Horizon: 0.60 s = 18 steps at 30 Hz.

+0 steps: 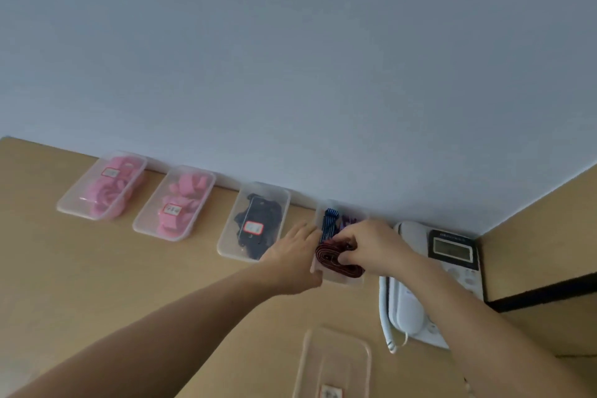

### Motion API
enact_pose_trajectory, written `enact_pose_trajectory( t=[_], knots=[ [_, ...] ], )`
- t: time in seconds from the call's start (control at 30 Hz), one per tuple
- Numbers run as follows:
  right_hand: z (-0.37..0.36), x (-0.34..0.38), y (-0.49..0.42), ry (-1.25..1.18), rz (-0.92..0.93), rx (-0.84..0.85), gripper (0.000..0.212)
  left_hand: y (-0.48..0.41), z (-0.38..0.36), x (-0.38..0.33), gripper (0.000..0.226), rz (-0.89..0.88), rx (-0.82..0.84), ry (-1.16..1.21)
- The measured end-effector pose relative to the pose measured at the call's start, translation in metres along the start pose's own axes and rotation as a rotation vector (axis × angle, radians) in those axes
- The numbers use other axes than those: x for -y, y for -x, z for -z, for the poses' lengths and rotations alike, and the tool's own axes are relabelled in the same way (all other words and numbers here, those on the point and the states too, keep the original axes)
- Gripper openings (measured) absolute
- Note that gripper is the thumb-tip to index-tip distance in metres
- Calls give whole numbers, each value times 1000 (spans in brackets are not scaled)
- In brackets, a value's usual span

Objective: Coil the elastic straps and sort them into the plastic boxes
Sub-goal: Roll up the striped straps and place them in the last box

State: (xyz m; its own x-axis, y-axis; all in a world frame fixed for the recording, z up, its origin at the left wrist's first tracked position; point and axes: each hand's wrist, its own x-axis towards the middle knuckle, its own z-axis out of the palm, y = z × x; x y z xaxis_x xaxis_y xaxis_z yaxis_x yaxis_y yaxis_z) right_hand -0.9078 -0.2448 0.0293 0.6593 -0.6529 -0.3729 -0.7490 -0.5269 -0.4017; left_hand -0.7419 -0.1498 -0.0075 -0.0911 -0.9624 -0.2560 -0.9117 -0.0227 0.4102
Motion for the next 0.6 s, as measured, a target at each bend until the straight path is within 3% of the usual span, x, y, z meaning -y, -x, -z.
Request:
enact_pose_trajectory(
  t=[0.2,0.43,0.6],
  knots=[
    [-24,-4,-25,74,49,125,37,4,-26,7,95,24,-55,78],
    [-41,-10,-26,104,68,94,35,4,-27,9,79,-48,-160,36],
    [-34,-17,-22,-27,67,109,35,-5,-20,5,60,-54,-179,-75]
  ],
)
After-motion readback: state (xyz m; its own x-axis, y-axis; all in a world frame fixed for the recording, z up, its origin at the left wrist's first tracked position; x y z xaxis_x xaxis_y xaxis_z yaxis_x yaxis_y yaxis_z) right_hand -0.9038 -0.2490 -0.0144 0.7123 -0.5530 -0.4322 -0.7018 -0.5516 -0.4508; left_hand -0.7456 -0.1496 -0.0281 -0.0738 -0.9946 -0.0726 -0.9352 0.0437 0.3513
